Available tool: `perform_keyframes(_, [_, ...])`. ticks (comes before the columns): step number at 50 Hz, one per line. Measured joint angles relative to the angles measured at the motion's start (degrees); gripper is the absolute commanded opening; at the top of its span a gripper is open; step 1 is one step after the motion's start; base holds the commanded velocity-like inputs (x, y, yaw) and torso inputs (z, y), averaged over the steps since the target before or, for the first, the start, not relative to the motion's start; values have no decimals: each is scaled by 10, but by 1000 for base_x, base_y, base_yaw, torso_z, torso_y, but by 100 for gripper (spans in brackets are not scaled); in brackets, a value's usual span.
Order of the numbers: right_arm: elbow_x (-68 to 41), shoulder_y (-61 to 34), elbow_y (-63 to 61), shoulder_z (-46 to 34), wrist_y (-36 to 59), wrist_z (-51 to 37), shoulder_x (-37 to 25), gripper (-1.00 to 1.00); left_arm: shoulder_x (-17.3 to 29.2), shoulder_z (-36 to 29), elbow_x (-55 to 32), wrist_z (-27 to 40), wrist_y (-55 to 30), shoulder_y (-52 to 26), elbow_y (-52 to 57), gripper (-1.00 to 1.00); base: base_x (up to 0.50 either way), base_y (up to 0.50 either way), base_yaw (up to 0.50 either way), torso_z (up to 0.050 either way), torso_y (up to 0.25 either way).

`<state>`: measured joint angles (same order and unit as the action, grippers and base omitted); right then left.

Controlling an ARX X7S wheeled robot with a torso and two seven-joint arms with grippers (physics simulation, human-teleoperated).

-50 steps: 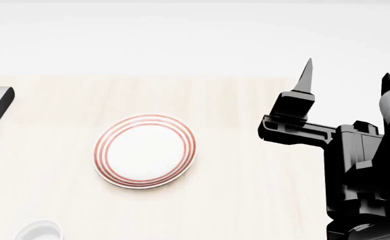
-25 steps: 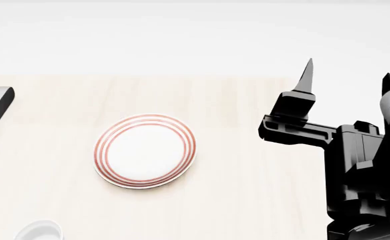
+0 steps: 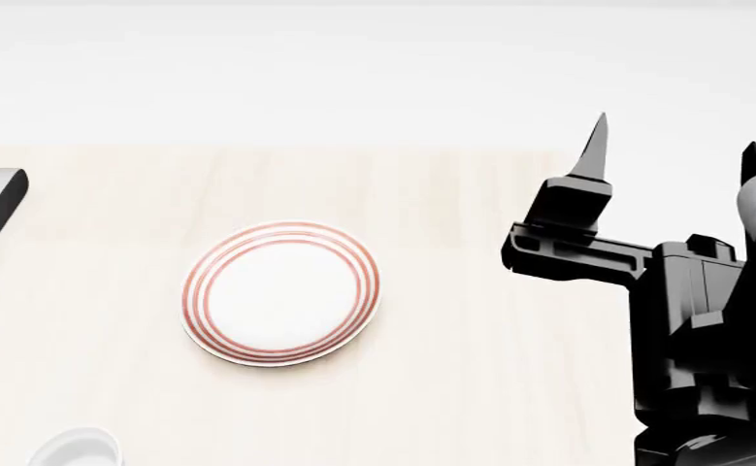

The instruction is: Pick the akita bowl next to the ramekin and place it on the plate.

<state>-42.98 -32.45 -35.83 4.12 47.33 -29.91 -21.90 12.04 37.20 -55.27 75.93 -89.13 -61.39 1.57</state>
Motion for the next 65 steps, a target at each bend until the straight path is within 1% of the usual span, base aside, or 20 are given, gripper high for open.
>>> perform_keyframes(8, [1,1,3,-2,-4,1,-1,100,16,-9,-47,29,3,-2,-14,100,0,0,0,0,0])
perform_keyframes(17, [1,2,4,-3,-7,1,-2,100,34,-23,-81,33,15,2,-14,100,0,0,0,0,0])
perform_keyframes(29, [3,3,8,-6,-13,2,-2,100,58,-45,-93,16,42,8,-15,100,0,0,0,0,0])
perform_keyframes(44, [7,6,14,-10,-22,4,-3,100,76,-40,-107,15,56,25,-1,100,0,0,0,0,0])
perform_keyframes(65, [7,6,18,-14,-29,4,-5,100,89,-37,-126,21,60,47,18,100,0,0,0,0,-13])
